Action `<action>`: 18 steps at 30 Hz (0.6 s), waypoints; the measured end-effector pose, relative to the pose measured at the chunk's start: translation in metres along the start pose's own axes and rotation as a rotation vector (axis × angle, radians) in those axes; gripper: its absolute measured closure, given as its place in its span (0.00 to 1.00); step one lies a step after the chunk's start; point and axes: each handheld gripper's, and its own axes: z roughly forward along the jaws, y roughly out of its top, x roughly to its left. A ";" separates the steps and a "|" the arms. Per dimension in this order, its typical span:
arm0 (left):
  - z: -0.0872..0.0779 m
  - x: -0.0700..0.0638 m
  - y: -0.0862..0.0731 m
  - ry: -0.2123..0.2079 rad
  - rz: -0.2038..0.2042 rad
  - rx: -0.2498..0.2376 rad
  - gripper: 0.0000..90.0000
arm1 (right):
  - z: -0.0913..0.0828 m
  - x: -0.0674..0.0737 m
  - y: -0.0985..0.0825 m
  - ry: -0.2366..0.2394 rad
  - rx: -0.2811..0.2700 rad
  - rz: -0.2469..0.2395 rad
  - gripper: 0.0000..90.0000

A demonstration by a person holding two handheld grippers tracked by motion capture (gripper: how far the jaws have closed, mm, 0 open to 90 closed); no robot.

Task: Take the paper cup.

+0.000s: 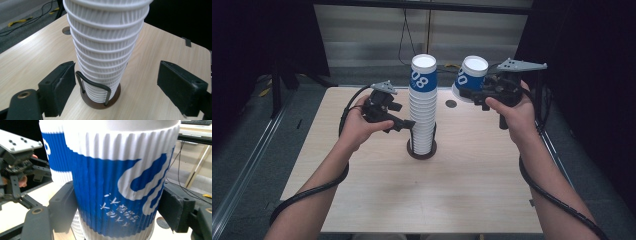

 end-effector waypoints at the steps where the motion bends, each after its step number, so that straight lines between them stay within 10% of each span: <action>1: 0.000 0.000 -0.002 -0.004 -0.004 -0.004 0.17 | 0.000 0.001 -0.004 0.002 0.002 -0.002 0.25; 18: 0.008 -0.001 -0.017 -0.015 -0.014 0.017 0.17 | 0.000 -0.003 -0.042 0.017 0.037 0.002 0.25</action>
